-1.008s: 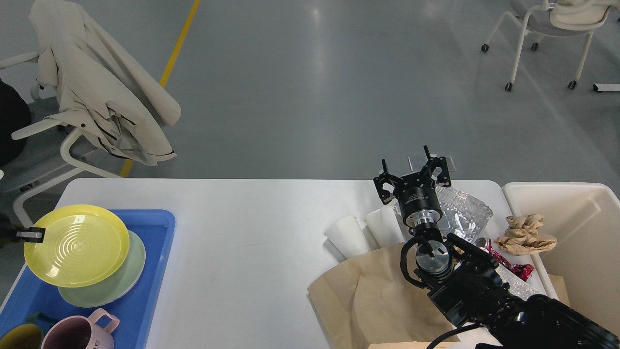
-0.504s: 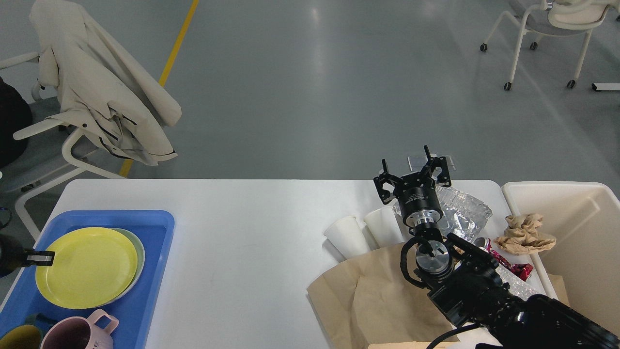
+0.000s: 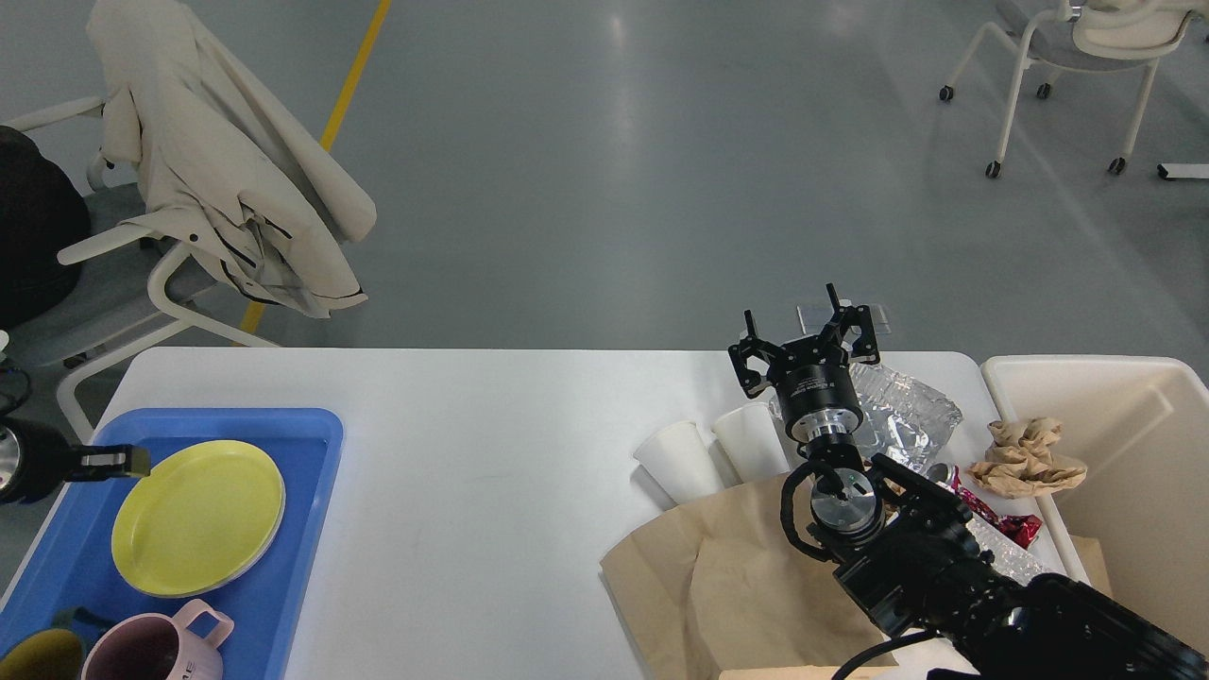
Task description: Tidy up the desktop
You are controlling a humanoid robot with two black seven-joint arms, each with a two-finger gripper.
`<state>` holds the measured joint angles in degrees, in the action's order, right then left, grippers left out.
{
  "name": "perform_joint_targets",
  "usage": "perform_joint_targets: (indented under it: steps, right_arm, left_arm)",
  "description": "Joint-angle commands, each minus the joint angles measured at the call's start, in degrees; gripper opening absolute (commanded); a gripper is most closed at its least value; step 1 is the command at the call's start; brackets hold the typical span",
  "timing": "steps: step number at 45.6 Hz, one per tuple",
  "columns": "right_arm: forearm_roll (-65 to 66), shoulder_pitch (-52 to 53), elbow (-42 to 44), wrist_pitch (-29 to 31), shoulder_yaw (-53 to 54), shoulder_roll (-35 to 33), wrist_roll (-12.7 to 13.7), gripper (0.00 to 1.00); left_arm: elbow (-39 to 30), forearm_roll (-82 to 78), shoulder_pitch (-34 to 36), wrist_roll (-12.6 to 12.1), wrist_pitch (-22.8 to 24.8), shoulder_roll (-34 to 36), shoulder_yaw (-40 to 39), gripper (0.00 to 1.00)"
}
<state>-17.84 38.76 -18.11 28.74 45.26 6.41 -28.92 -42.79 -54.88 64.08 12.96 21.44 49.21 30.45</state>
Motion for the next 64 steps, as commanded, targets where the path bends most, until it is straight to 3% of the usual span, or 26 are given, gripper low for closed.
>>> perform_joint_targets:
  steps: [1, 6, 10, 13, 18, 23, 28, 36, 47, 54, 64]
  right_arm:
    - [0.0, 0.0, 0.0, 0.0, 0.0, 0.0, 0.0, 1.0]
    - [0.0, 0.0, 0.0, 0.0, 0.0, 0.0, 0.0, 1.0]
    - [0.0, 0.0, 0.0, 0.0, 0.0, 0.0, 0.0, 1.0]
    - [0.0, 0.0, 0.0, 0.0, 0.0, 0.0, 0.0, 1.0]
    - [0.0, 0.0, 0.1, 0.0, 0.0, 0.0, 0.0, 1.0]
    - [0.0, 0.0, 0.1, 0.0, 0.0, 0.0, 0.0, 1.0]
    - [0.0, 0.0, 0.2, -0.1, 0.0, 0.0, 0.0, 1.0]
    - [0.0, 0.0, 0.1, -0.1, -0.1, 0.0, 0.0, 1.0]
    - [0.0, 0.0, 0.1, -0.1, -0.1, -0.1, 0.0, 1.0]
    - [0.0, 0.0, 0.1, -0.1, 0.0, 0.0, 0.0, 1.0]
    - [0.0, 0.0, 0.1, -0.1, 0.0, 0.0, 0.0, 1.0]
  left_arm:
    - [-0.2, 0.2, 9.0, 3.3, 10.1, 4.0, -3.3, 0.77]
    - [-0.1, 2.1, 17.4, 5.8, 19.9, 8.4, -10.4, 0.82]
    - [0.0, 7.1, 21.8, 6.1, 26.8, 11.8, -18.5, 0.86]
    - [0.0, 13.7, 22.1, 5.9, 29.2, 13.2, -26.2, 0.88]
    - [0.1, 29.6, 17.8, 5.8, 29.1, 12.1, -34.7, 0.91]
    - [0.1, 49.0, 10.2, 5.3, 28.8, 8.3, -39.0, 0.94]
    - [0.2, 58.3, 4.4, 5.3, 26.9, 3.2, -41.6, 0.95]
    - [0.2, 59.9, -3.8, 5.4, 20.7, -2.1, -48.2, 0.95]
    - [0.2, 59.3, -13.6, 5.7, 21.7, -8.5, -58.8, 0.97]
    - [0.8, 59.9, -15.2, 6.7, 22.0, -10.4, -61.3, 0.97]
    - [2.9, 59.9, -18.3, 6.2, 21.7, -15.9, -68.1, 0.97]
